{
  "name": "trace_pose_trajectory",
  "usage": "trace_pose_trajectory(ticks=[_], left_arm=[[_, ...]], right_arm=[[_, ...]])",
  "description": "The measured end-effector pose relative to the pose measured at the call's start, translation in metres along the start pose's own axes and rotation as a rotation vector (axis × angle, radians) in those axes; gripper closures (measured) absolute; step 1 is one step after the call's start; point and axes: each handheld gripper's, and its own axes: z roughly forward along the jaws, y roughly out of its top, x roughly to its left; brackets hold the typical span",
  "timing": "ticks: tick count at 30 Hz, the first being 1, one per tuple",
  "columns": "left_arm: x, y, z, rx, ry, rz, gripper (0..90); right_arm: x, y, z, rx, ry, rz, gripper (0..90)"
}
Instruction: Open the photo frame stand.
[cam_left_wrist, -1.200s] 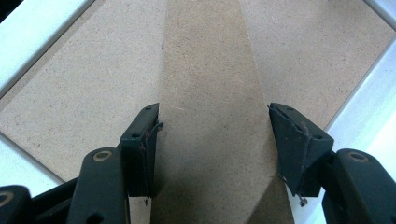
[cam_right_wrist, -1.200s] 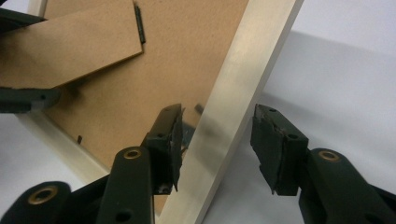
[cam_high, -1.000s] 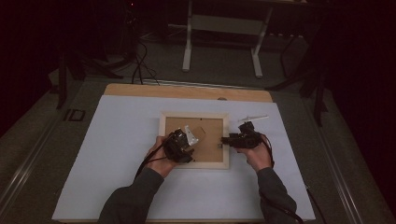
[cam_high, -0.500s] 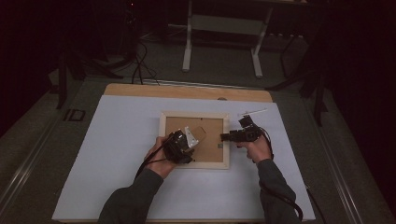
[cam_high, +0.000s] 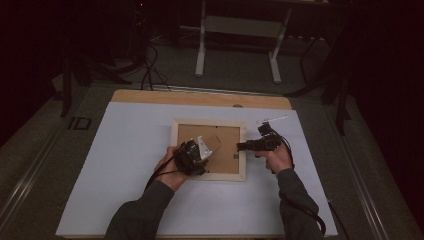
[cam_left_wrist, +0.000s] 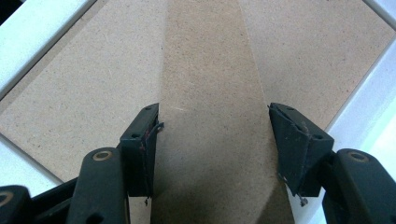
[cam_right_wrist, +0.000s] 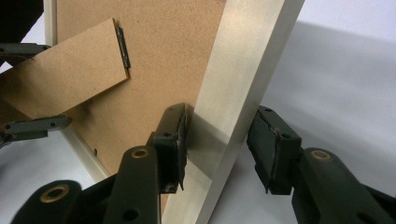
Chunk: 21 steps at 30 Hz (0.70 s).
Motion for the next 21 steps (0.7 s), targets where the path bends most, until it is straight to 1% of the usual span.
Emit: trace_pose_trajectory(ticks=[4,6,10,11,15,16,18,21], left_arm=[[0.001,-0.001,0.0,-0.002,-0.01,-0.007,39.5],[0.003,-0.001,0.0,-0.004,-0.029,-0.022,39.5],[0.005,-0.002,0.0,-0.006,-0.045,-0.036,39.4],[0.007,-0.002,0.001,-0.008,-0.055,-0.043,39.4],[0.012,-0.003,0.002,-0.002,-0.092,-0.081,38.2],[0.014,-0.003,0.002,0.001,-0.103,-0.098,37.0],[0.02,-0.004,0.003,0.008,-0.145,-0.136,34.5],[0.029,-0.006,0.003,-0.002,-0.209,-0.197,34.3]], right_arm=[[0.001,-0.001,0.0,-0.007,-0.003,0.0,57.4],[0.002,-0.002,-0.001,-0.014,-0.009,0.0,57.6],[0.003,-0.003,-0.001,-0.019,-0.017,0.002,57.7],[0.003,-0.003,-0.001,-0.022,-0.018,0.004,57.8],[0.003,-0.005,-0.001,-0.033,-0.019,0.014,58.0],[0.003,-0.005,-0.001,-0.035,-0.017,0.014,58.1],[0.002,-0.005,-0.002,-0.038,-0.011,0.018,58.2],[0.002,-0.006,-0.002,-0.038,-0.007,0.02,58.2]])
